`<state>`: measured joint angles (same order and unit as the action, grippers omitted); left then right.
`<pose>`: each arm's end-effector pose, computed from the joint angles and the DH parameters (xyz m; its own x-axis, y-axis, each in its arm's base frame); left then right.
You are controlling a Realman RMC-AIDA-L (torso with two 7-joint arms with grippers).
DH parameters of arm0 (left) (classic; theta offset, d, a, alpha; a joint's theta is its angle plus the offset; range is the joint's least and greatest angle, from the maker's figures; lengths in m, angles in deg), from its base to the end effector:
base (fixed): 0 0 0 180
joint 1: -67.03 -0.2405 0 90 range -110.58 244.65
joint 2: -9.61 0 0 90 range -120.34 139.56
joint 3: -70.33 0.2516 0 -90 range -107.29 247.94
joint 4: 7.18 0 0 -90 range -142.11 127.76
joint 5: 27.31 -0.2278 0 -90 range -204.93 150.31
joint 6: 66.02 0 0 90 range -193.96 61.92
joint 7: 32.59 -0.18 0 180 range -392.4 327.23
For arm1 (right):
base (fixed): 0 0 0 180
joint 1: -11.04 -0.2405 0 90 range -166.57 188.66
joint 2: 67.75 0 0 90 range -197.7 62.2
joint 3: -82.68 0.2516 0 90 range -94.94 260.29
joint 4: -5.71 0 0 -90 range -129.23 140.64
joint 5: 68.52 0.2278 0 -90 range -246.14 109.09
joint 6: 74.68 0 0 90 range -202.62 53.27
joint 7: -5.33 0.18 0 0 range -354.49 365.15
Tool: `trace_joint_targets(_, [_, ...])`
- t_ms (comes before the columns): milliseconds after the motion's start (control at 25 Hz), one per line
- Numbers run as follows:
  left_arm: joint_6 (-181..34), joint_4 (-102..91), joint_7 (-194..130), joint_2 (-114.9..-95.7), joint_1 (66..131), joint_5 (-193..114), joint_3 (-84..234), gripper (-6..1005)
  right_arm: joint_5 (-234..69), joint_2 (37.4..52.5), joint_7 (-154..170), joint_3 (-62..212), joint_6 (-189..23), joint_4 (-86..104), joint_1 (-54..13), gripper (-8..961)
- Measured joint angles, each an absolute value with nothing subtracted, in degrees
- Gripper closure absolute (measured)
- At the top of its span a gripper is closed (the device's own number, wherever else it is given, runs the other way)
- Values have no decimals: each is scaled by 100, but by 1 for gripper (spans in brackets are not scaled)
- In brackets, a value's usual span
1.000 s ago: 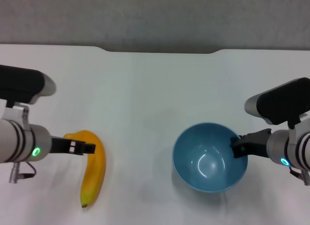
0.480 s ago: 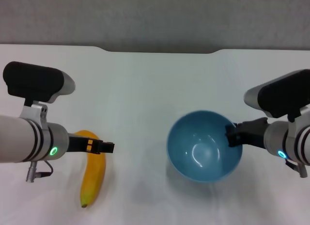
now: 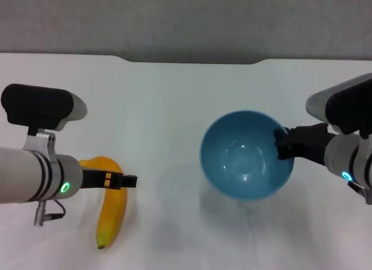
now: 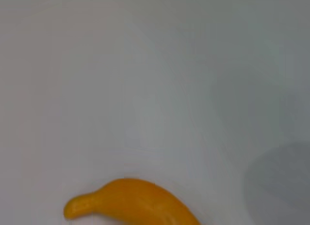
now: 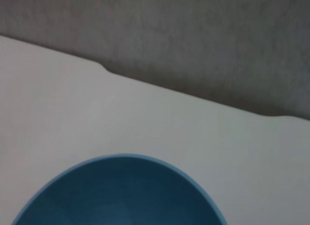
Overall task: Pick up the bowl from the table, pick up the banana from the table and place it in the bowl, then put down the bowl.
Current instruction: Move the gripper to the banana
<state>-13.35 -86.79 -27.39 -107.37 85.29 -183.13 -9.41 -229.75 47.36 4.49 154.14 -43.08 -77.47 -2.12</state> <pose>-0.2329 0.3849 -0.0598 0.5209 0.7931 0.3156 0.7556 -0.2564 -0.6028 0.2025 0.3956 -0.0551 0.7862 -0.5014 -0.3612 -0.5859 -0.4190 -0.6936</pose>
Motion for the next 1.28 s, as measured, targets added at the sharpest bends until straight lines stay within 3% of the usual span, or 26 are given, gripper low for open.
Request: trace_joint_targets(1280, [-1924, -8036, -2339, -10746, 8581, -18000, -861, 135, -23112, 4738, 442, 15618, -4717, -8138, 50, 911])
